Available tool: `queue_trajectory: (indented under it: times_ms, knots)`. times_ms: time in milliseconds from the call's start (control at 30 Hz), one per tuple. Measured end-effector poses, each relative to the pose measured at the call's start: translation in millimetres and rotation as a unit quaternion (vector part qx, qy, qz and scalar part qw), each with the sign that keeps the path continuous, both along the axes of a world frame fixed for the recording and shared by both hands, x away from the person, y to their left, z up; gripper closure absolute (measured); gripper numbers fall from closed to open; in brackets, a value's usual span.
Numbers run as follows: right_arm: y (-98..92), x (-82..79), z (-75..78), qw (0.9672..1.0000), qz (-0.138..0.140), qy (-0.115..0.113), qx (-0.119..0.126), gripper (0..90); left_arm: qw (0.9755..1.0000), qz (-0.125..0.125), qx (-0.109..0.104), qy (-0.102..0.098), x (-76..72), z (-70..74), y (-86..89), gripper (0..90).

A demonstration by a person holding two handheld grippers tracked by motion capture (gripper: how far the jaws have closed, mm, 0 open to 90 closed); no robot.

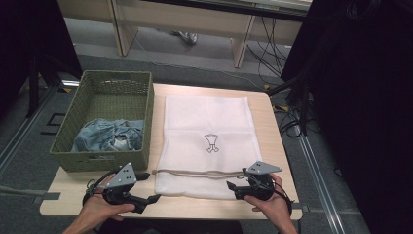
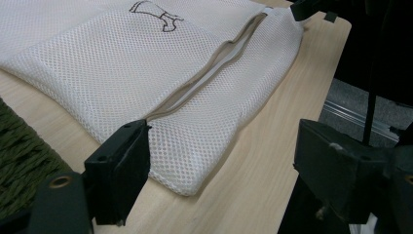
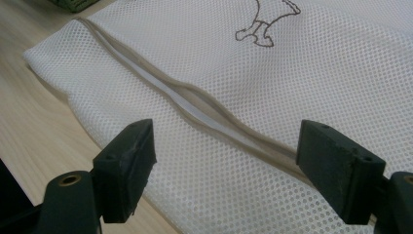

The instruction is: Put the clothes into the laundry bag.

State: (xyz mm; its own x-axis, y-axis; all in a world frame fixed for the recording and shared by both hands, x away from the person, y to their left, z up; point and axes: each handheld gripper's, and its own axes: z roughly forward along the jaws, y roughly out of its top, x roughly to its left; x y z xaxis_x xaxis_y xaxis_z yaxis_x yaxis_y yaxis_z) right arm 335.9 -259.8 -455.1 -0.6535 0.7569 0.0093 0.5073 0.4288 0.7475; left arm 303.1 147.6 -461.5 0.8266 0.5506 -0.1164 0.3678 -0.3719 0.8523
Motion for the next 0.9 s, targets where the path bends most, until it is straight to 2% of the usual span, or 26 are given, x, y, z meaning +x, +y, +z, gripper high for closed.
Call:
queue_trajectory:
  times_ms: [200, 233, 400, 500, 700, 800, 833, 867, 900]
  knots:
    - [0.6, -0.7, -0.2, 1.0, -0.004, 0.001, 0.001, 23.0, 0.9999, -0.002, 0.008, -0.007, 0.0, 0.5, 0.4, 20.2]
    - [-0.2, 0.8, -0.3, 1.0, 0.003, -0.001, -0.002, 23.0, 0.9999, -0.001, 0.008, -0.006, -0.2, 0.7, 0.4, 20.2]
    - [0.9, -0.6, -0.4, 1.0, -0.002, 0.002, 0.0, 23.0, 1.0, -0.008, 0.004, -0.005, 0.1, 0.4, -0.1, 20.2]
    - [-0.5, 1.9, -0.4, 0.9999, 0.009, -0.007, -0.009, 23.0, 0.9999, -0.008, 0.008, -0.002, 0.4, -0.3, -0.3, 20.2]
    - [0.5, 0.9, 0.0, 1.0, 0.004, 0.001, -0.004, 23.0, 1.0, -0.005, 0.006, 0.0, 0.1, 0.5, 0.3, 20.2]
    - [0.2, 1.6, -0.5, 0.9999, 0.01, -0.006, -0.007, 24.6, 1.0, -0.004, 0.001, -0.004, 0.0, -0.1, -0.5, 20.2]
    - [0.0, 2.4, -0.7, 0.9998, 0.014, -0.011, -0.011, 24.7, 1.0, -0.008, 0.005, -0.002, 0.2, 0.6, 0.1, 20.2]
    - [0.0, 2.4, -0.7, 0.9998, 0.014, -0.011, -0.011, 24.7, 1.0, -0.008, 0.005, -0.002, 0.2, 0.6, 0.1, 20.2]
    - [1.4, 0.1, -0.2, 1.0, 0.002, -0.001, -0.006, 24.9, 1.0, -0.006, 0.007, -0.003, 0.3, 0.3, -0.2, 20.2]
